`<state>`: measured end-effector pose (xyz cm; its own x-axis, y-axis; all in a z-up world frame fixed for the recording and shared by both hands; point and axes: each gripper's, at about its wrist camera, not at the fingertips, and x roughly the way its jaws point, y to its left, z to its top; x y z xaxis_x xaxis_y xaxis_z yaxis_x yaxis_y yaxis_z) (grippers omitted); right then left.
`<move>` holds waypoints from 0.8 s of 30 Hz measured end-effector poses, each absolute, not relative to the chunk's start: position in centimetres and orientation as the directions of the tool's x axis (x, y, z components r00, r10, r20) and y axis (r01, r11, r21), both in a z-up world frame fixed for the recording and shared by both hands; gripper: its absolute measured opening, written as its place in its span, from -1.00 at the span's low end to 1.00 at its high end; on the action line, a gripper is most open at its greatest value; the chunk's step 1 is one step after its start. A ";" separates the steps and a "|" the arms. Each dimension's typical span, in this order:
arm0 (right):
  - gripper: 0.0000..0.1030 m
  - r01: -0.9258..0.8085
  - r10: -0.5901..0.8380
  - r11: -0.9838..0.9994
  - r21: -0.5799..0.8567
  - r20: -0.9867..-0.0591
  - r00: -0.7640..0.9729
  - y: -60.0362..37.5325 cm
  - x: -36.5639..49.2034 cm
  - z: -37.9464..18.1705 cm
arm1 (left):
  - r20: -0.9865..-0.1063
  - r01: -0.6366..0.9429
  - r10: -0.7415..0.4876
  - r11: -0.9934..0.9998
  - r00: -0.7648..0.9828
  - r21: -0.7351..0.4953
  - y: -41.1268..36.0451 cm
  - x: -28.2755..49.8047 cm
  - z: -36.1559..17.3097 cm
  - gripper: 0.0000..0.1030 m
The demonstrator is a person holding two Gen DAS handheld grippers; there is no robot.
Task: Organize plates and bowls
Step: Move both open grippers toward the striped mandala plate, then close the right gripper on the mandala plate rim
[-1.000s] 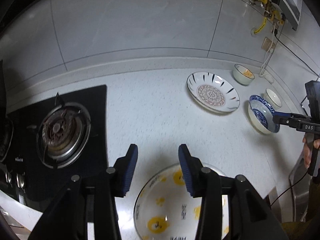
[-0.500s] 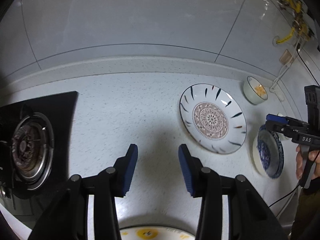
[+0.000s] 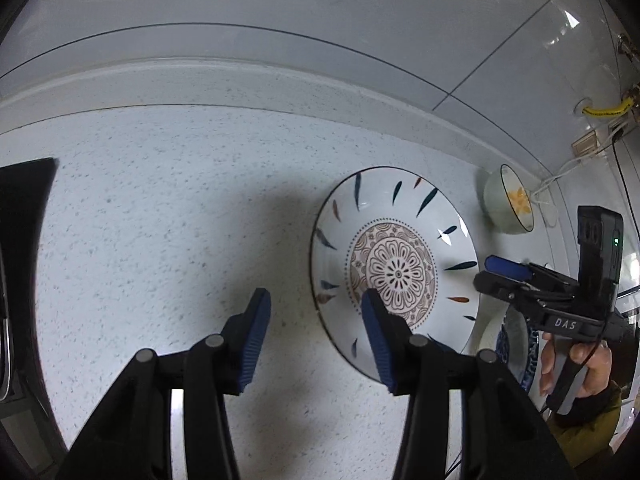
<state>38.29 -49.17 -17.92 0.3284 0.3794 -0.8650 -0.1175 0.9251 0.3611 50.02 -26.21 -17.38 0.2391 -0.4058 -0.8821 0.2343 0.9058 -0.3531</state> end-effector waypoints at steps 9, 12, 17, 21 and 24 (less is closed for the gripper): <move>0.26 -0.112 0.384 0.923 0.367 -0.875 0.295 -48.7 39.4 -19.3 | -0.914 0.220 -0.369 0.918 0.165 -0.331 -27.9 51.7 -20.2 0.26; 0.26 -0.112 0.390 0.921 0.374 -0.874 0.289 -48.7 39.6 -19.7 | -0.921 0.219 -0.358 0.921 0.155 -0.322 -28.3 51.9 -20.8 0.26; 0.26 -0.114 0.392 0.920 0.376 -0.876 0.280 -48.8 39.7 -20.2 | -0.920 0.219 -0.361 0.920 0.150 -0.325 -28.9 52.1 -21.3 0.26; 0.26 -0.109 0.399 0.917 0.384 -0.873 0.280 -49.1 39.7 -20.5 | -0.914 0.215 -0.381 0.913 0.140 -0.347 -29.0 52.4 -21.6 0.26; 0.26 -0.105 0.402 0.916 0.388 -0.872 0.280 -49.2 39.8 -20.6 | -0.907 0.203 -0.400 0.906 0.129 -0.371 -29.2 52.7 -22.0 0.22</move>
<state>39.82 -49.18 -20.65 0.2801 0.4017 -0.8719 -0.1048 0.9156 0.3882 52.71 -29.22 -21.96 0.1290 -0.4004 -0.9072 0.2027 0.9062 -0.3711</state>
